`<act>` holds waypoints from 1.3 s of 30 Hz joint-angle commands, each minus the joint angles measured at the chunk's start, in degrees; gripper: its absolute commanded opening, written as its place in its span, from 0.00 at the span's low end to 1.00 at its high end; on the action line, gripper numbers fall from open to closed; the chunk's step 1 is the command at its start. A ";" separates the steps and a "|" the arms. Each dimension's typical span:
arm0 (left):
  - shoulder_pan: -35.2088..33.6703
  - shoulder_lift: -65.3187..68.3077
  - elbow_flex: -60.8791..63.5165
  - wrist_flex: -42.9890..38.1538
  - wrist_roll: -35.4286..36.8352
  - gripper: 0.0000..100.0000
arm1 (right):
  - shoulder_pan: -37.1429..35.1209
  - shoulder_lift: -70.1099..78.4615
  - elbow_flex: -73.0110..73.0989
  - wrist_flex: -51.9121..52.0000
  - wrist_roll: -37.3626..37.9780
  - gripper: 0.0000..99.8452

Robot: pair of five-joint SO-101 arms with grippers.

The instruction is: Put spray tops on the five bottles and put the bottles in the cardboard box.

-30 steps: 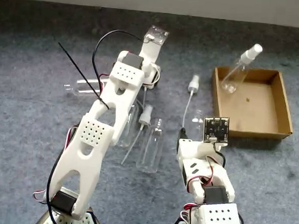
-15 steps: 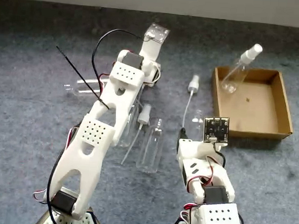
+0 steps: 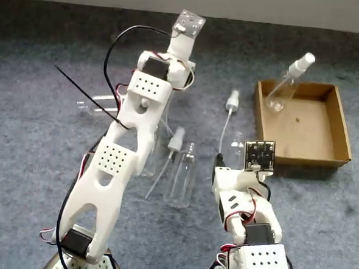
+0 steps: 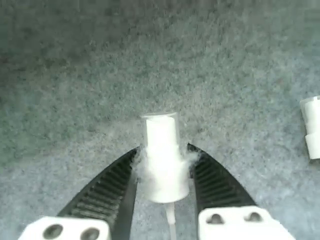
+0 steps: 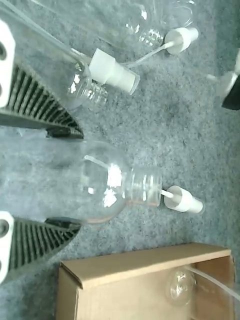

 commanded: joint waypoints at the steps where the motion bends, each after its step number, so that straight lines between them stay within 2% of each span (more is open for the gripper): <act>1: -0.31 -3.47 -4.88 1.85 0.26 0.03 | -0.57 -0.48 -0.48 -1.36 -0.53 0.16; 4: -0.31 -6.81 -4.88 4.57 0.26 0.03 | -0.57 -0.48 -0.48 -3.30 -0.53 0.16; 11: -0.22 -16.48 -4.88 10.99 0.26 0.03 | -0.57 -0.48 6.90 -17.89 -0.18 0.16; 19: 0.13 -27.03 -4.88 19.78 0.26 0.00 | -0.66 -0.48 9.36 -19.30 -0.35 0.16; 22: 0.22 -30.90 -4.88 20.31 1.14 0.01 | -0.75 -0.48 9.27 -20.79 -0.53 0.16; 27: 0.22 -36.97 -4.88 21.19 7.03 0.01 | -1.63 -0.13 9.89 -32.31 -0.18 0.16; 35: 4.26 -46.29 -4.88 21.89 7.47 0.01 | -5.14 -0.40 9.89 -32.31 0.09 0.16; 39: 8.40 -51.12 -4.79 21.89 7.47 0.01 | -5.93 -0.48 9.89 -32.57 6.51 0.16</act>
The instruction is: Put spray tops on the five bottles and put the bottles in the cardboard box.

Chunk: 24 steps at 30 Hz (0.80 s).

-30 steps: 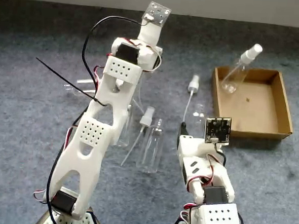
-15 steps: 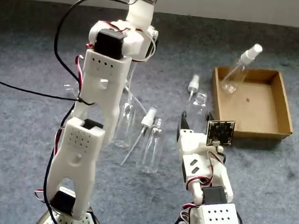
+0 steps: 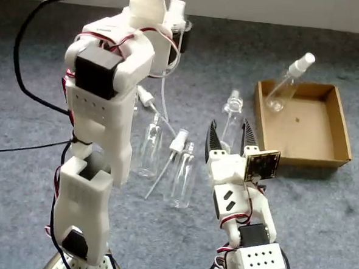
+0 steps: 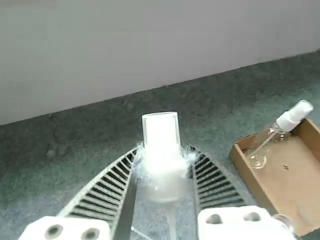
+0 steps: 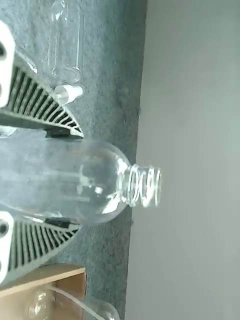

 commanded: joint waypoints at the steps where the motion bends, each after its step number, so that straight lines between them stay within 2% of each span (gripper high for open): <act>1: 6.11 -7.96 -2.24 0.18 0.70 0.01 | -1.80 -0.48 7.08 -2.42 6.07 0.16; 5: 10.77 -12.26 -2.24 0.18 0.70 0.01 | -4.26 -0.48 7.08 -2.77 11.16 0.16; 11: 15.08 -17.36 -2.24 0.18 0.79 0.01 | -4.44 -0.48 7.08 -3.30 11.43 0.16; 15: 19.03 -21.05 -2.24 0.26 3.08 0.00 | -4.18 -0.48 7.08 -7.25 11.25 0.16; 24: 20.26 -26.77 -1.71 0.88 4.04 0.00 | -4.53 -0.48 7.08 -10.42 11.16 0.16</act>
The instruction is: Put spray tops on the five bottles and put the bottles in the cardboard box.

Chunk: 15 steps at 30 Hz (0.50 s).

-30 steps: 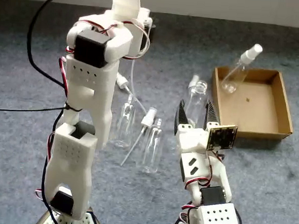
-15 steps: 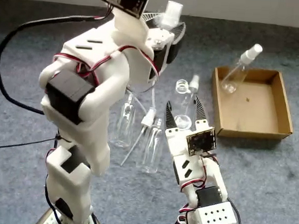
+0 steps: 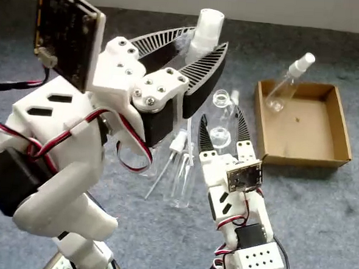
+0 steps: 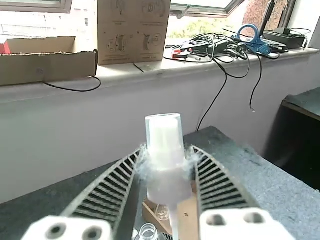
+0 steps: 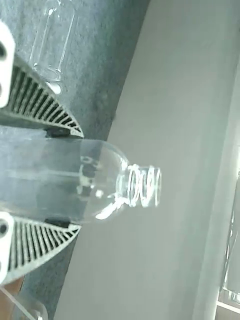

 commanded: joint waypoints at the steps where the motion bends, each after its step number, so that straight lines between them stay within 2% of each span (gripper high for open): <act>1: 1.45 -3.91 -0.84 0.53 0.62 0.00 | -0.75 -0.48 7.08 -1.63 0.35 0.16; 9: 0.92 -9.19 -0.84 0.53 0.09 0.00 | -0.75 -0.48 7.08 -1.63 0.35 0.16; 15: 0.92 -14.46 2.86 0.53 -10.55 0.00 | -0.75 -0.48 7.08 -1.63 0.35 0.16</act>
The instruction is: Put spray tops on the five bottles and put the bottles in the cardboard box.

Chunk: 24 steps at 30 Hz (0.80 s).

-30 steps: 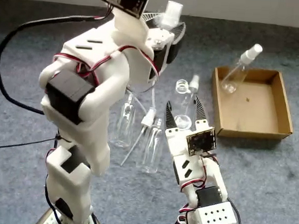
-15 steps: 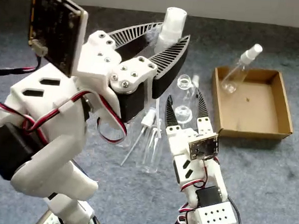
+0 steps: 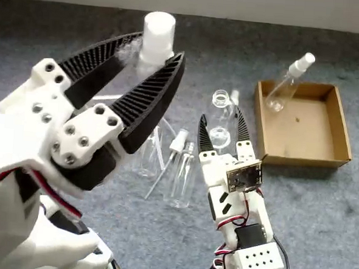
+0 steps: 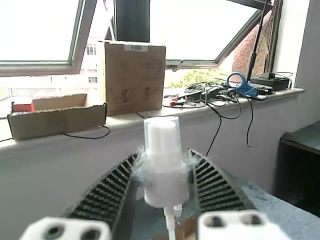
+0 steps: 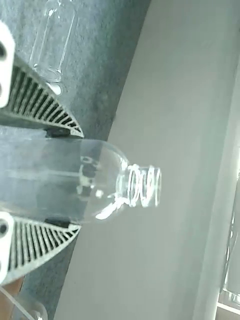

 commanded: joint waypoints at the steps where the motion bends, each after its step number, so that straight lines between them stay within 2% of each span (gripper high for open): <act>1: 0.92 -5.23 4.97 0.26 -5.63 0.00 | -0.66 -0.48 7.08 -1.63 0.35 0.16; 11: -6.46 -27.12 44.35 -0.70 -5.45 0.00 | -0.84 -0.13 6.64 -1.54 0.35 0.16; 18: -6.90 -34.24 66.68 -19.34 -5.36 0.00 | -8.31 -0.40 6.55 -1.63 0.35 0.16; 24: -7.16 -38.55 88.04 -40.53 -5.36 0.00 | -8.48 -0.48 7.08 -1.63 0.35 0.16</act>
